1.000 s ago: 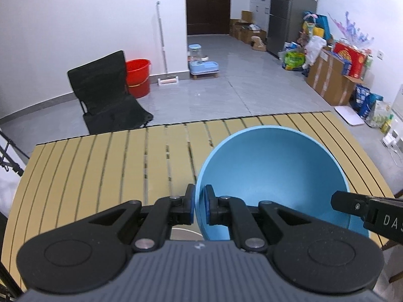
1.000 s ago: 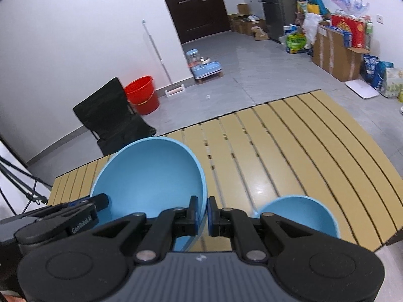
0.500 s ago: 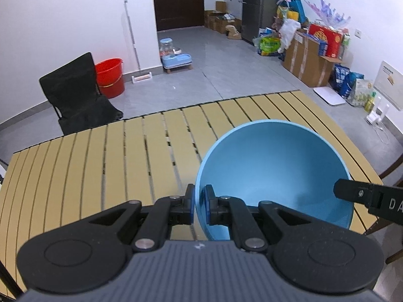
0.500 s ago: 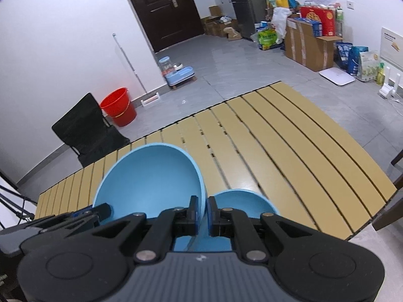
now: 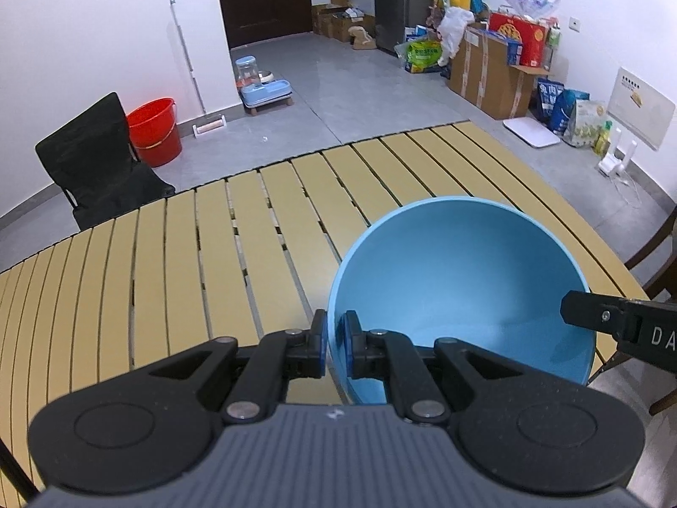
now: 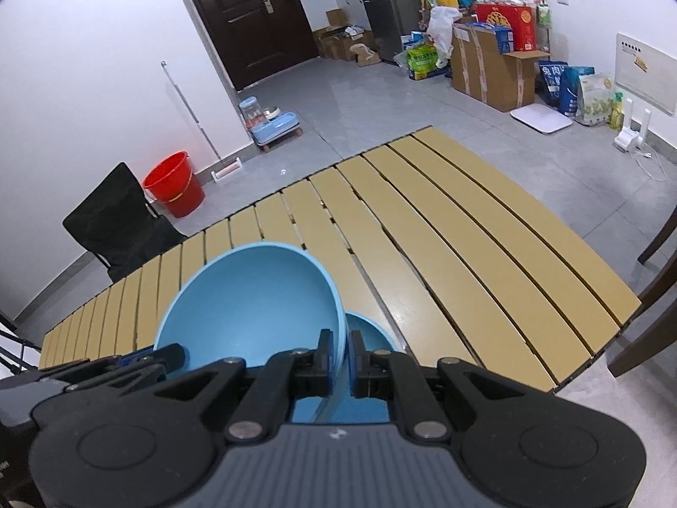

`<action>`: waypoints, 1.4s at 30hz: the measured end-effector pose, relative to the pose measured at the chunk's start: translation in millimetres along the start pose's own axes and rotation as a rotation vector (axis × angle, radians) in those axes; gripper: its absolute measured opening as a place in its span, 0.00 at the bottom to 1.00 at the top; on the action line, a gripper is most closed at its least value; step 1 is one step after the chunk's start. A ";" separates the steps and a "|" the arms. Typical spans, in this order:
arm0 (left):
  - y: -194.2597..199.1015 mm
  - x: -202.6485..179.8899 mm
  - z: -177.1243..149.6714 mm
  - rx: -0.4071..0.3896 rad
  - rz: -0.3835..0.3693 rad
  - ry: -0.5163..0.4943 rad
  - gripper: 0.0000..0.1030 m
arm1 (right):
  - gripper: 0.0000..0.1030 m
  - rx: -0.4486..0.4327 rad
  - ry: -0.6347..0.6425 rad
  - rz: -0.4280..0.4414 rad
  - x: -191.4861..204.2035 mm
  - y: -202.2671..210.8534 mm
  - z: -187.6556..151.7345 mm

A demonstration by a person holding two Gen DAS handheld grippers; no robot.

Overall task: Organize plates and bowls
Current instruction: 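Lift and carry both held bowls toward the bowl stack, then lower both held bowls into the bowl stack and open both grippers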

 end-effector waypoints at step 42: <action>-51.2 -31.4 -35.3 0.047 -0.010 -0.058 0.08 | 0.06 0.052 0.168 -0.117 -15.1 -39.5 -38.1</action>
Point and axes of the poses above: each gripper's, at about its wrist camera, not at the fingertips, and y roughly against the way its jaws point, x to its left, z to its top, the point moved 9 cm from there along -y, roughly the way its jaws point, and after that the axes turned 9 degrees about z, right-handed, at the moved point
